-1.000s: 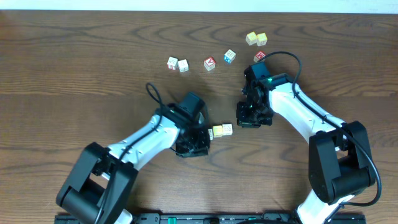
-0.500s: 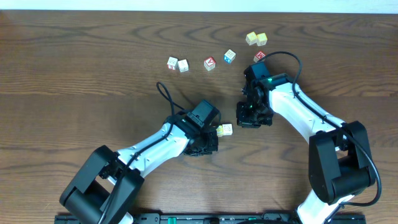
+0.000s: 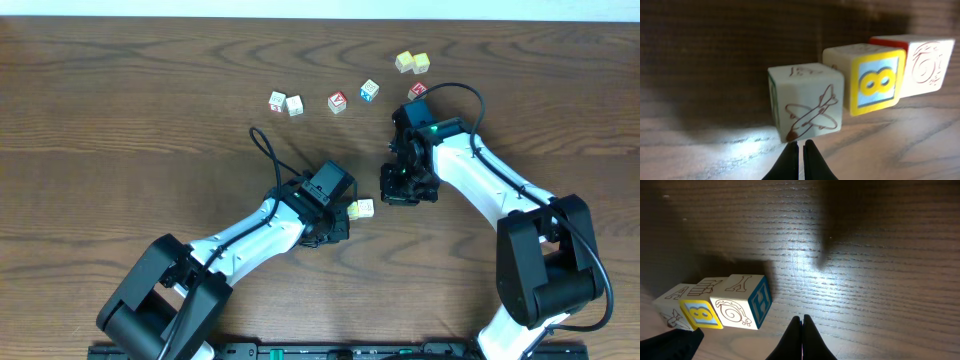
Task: Lift 3 blocks
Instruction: 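Press the three blocks together between left and right grippers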
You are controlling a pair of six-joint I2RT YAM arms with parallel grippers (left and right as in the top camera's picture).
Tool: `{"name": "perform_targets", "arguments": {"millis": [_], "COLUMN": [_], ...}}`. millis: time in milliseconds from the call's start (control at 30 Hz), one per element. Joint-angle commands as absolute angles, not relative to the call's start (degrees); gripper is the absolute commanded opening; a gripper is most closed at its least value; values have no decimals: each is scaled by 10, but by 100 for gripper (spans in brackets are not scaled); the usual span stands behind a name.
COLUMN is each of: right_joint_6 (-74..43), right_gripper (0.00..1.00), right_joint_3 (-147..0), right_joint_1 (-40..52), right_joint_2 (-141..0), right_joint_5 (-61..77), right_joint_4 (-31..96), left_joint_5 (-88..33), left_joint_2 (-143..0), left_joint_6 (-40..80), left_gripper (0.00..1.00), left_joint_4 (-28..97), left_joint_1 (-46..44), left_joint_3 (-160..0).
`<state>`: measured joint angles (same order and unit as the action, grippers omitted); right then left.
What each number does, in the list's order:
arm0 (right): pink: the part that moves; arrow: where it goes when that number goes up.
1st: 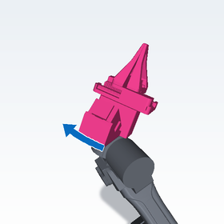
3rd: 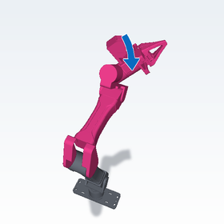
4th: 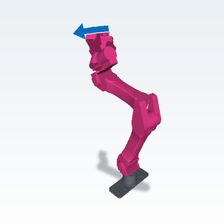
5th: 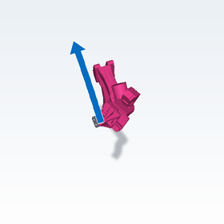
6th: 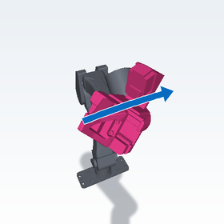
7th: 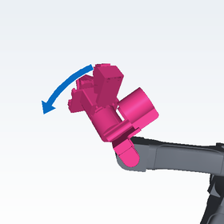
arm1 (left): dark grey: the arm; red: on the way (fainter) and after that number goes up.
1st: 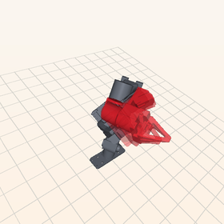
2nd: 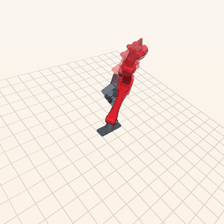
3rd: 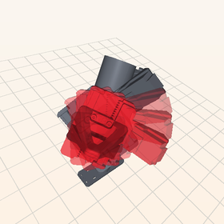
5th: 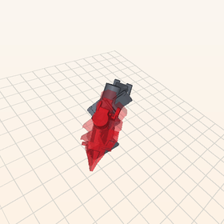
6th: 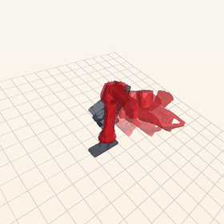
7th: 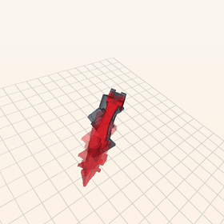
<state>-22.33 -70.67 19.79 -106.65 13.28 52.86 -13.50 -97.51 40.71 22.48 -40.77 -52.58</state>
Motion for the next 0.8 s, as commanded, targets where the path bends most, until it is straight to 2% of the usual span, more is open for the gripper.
{"name": "perform_targets", "arguments": {"millis": [0,767], "right_joint_6": [-227,-226], "right_gripper": [2,2], "right_joint_3": [-704,-704], "right_joint_1": [200,200], "right_joint_2": [-1056,-1056], "right_joint_5": [136,136], "right_joint_4": [529,529], "left_joint_5": [-123,-108], "left_joint_2": [-978,-978], "left_joint_6": [410,410], "left_gripper": [8,7], "left_joint_4": [220,197], "left_joint_1": [-409,-409], "left_joint_3": [-519,-519]}}
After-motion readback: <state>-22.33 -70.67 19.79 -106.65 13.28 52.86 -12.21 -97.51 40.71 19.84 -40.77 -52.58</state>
